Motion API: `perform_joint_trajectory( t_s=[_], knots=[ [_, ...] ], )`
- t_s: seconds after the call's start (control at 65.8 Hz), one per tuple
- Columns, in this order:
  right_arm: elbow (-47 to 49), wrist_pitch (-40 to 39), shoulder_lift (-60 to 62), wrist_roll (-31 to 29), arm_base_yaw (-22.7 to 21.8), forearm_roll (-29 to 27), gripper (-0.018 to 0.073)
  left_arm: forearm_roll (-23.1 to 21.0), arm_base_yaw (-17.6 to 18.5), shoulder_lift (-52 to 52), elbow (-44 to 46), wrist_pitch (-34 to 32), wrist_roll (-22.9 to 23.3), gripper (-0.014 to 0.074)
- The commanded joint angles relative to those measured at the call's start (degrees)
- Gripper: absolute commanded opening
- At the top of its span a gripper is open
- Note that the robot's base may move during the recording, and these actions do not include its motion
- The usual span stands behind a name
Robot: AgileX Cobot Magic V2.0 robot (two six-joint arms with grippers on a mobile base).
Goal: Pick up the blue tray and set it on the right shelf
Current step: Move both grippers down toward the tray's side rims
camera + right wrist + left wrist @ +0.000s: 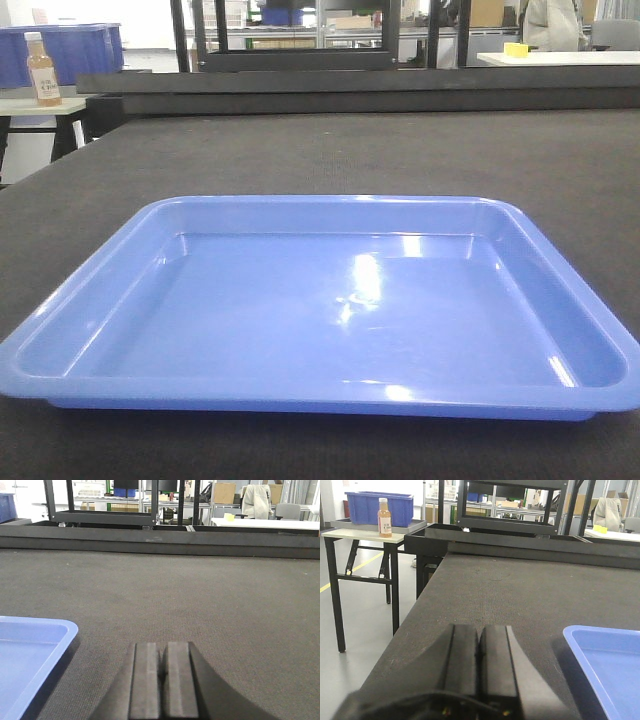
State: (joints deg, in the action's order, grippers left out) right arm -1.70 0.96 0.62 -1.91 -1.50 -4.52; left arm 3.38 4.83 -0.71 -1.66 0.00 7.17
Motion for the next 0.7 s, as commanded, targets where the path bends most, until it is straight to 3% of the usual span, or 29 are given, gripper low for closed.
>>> perform_joint_trajectory(
  t_s=[0.0, 0.532, 0.684],
  knots=[
    [1.38, -4.92, 1.11, -0.19, -0.43, -0.16, 0.0056, -0.03, -0.17, -0.83, -1.76, -4.77, 0.31, -0.0048],
    [1.38, -4.92, 1.11, -0.19, -0.43, -0.16, 0.0056, -0.03, -0.17, -0.83, -1.76, -4.89, 0.31, -0.0048],
    [1.38, -9.71, 1.12, -0.19, -0.43, -0.16, 0.0056, -0.03, -0.17, -0.83, -1.3, -12.0, 0.31, -0.0048]
  ],
)
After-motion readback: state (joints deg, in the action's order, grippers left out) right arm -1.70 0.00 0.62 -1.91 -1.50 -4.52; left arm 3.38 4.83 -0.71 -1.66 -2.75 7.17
